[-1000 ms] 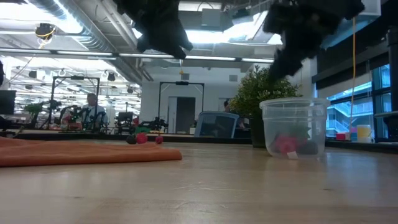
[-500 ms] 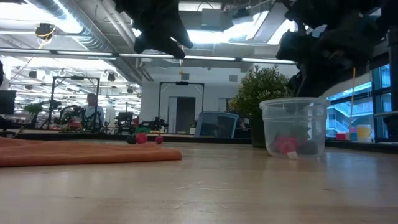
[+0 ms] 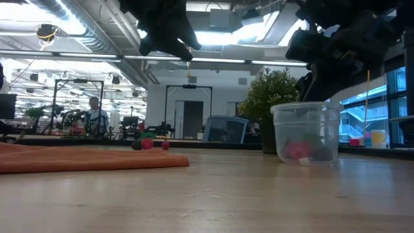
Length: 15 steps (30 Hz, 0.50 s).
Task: Pick and placing Produce into tupperware
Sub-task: Put the blackberry into the transparent container
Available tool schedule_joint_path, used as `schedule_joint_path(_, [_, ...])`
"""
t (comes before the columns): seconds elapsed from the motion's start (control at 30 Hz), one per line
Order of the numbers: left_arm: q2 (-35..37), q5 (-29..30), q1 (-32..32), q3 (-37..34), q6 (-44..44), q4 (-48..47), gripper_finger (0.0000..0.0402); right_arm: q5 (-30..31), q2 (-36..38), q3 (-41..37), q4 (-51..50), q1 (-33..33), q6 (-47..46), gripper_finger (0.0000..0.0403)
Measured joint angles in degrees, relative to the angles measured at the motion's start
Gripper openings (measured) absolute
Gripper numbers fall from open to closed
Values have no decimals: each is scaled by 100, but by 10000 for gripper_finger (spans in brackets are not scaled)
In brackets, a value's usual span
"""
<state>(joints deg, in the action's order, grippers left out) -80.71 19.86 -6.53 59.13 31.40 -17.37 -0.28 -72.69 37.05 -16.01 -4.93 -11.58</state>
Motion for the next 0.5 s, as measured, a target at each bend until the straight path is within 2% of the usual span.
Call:
schedule_joint_path(0.23, [2,-79,1,0,-97,3,163,3,46,491,-20,4,7,151])
schedule_joint_path(0.4, [2,-152,2,0,-407,1,163,74,228,1210,-324,74,205,151])
schedule_joint_path(0.5, [2,-155,48,0,-492,-15,163,317,358,1708,-720,177,364,151])
